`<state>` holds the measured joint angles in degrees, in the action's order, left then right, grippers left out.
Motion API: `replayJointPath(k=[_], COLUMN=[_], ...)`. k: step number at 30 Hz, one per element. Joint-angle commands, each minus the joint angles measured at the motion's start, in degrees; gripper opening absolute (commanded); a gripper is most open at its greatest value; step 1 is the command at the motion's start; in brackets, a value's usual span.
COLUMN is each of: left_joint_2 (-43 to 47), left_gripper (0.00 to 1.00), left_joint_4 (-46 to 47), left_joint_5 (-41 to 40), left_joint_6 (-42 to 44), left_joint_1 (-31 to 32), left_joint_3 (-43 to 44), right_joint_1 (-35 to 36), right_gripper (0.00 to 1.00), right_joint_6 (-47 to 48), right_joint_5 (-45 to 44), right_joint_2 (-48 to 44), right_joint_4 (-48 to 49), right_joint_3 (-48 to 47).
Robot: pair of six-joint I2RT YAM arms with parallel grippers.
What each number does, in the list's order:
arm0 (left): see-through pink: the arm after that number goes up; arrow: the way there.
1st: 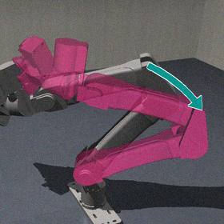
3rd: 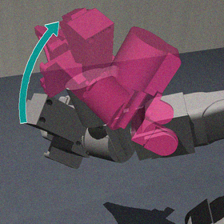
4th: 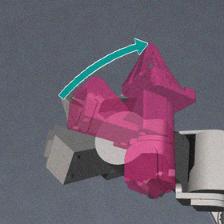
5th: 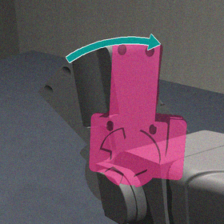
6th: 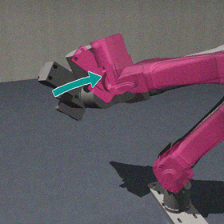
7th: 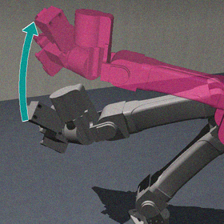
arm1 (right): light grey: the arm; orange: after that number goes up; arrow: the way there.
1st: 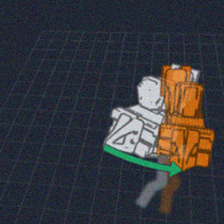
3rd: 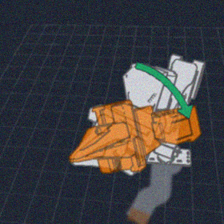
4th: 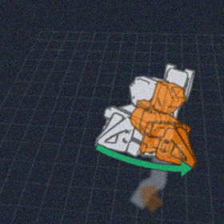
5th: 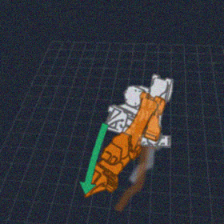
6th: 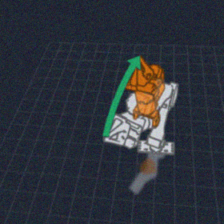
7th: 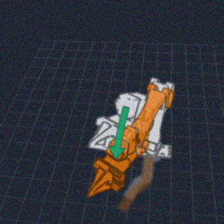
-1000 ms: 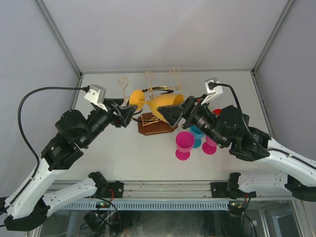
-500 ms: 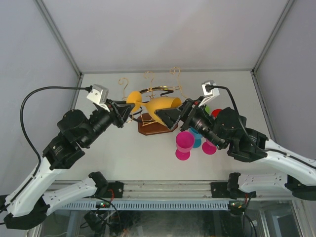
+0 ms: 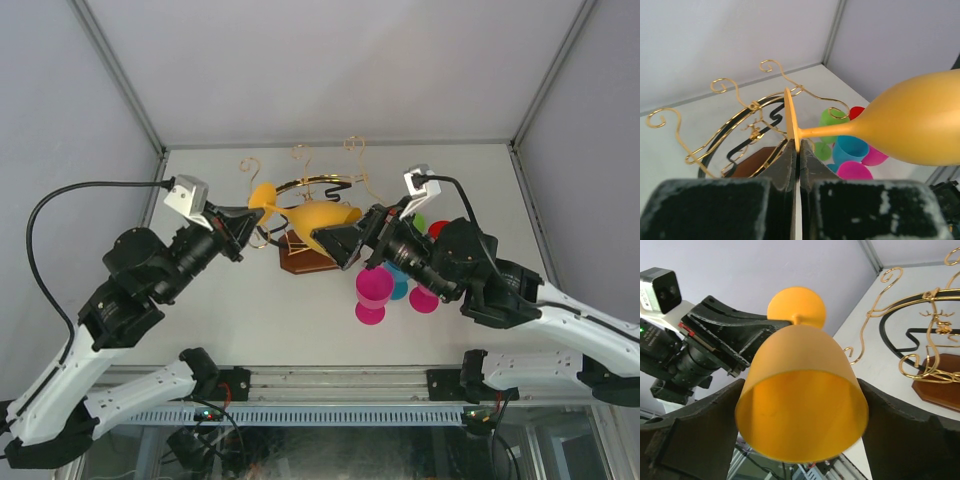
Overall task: Place the wine glass upside down on the wine glass rack
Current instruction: Turn the wine glass upside down at the wine rack.
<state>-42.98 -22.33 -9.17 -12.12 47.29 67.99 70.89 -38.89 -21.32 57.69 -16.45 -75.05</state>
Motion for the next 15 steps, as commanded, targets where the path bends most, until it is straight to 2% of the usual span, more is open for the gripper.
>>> replayJointPath(k=[1,6,10,15], left_joint_2=[2.1,4.9,6.3,8.1], left_gripper=[0.0,0.0,0.0,0.0], left_joint_4=[-1.9,-4.4,-7.3,-11.1], left_joint_5=[-5.1,-8.5,-9.9,-7.4], left_joint_6=[5.2,7.9,10.3,13.7], left_joint_1=[-0.5,-0.5,-0.5,-0.5], left_joint_3=[-0.9,-1.4,-1.8,-2.3], right_joint_1=[-1.7,-5.0,-8.3,-11.5], right_gripper=[0.88,0.95,0.95,0.94], right_joint_6=[1.4,3.8,6.8,13.3], right_joint_5=[1.1,5.4,12.9,14.7], right_joint_2=[-3.0,-5.1,-6.1,-5.7], right_joint_4=[-0.6,-2.5,-4.0,-9.0], right_joint_3=[-0.4,-0.4,-1.0,-3.2])
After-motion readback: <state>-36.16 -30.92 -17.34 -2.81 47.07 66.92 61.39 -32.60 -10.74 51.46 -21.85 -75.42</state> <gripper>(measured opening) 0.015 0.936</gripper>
